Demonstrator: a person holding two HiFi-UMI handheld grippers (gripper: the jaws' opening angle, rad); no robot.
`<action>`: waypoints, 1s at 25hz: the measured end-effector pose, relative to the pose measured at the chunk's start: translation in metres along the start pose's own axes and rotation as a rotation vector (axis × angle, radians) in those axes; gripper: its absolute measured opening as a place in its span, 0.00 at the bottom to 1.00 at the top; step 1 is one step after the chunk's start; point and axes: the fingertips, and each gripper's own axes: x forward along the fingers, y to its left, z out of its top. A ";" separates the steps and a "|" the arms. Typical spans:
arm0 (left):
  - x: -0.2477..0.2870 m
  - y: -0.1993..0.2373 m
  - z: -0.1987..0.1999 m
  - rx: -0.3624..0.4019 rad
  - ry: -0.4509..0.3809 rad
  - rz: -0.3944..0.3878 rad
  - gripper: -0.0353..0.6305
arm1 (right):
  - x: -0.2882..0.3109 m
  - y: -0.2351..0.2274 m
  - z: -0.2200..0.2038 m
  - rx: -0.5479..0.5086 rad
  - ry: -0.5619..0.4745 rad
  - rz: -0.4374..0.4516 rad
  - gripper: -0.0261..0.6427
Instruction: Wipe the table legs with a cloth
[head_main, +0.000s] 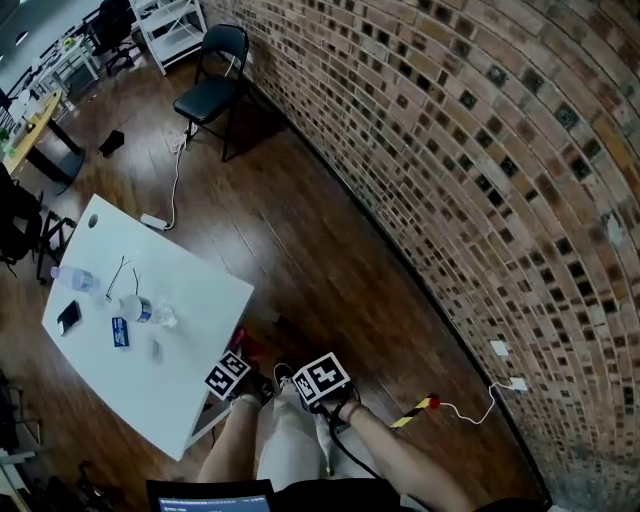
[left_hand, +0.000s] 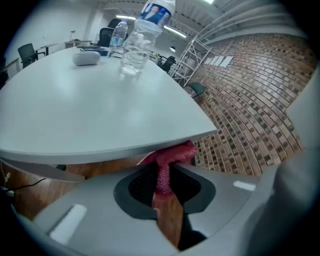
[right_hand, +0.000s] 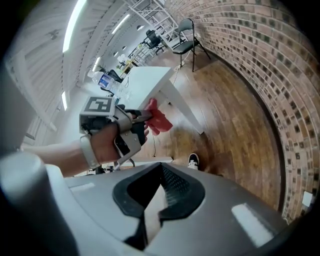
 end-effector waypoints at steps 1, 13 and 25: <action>0.006 -0.012 0.003 0.007 0.001 -0.015 0.15 | -0.002 -0.005 0.005 0.003 -0.004 -0.001 0.03; 0.067 -0.072 0.017 -0.015 0.038 -0.086 0.15 | -0.011 -0.041 0.073 0.112 -0.079 -0.028 0.03; 0.123 -0.057 -0.004 0.105 0.015 -0.017 0.15 | 0.041 -0.097 0.101 0.123 -0.072 0.020 0.03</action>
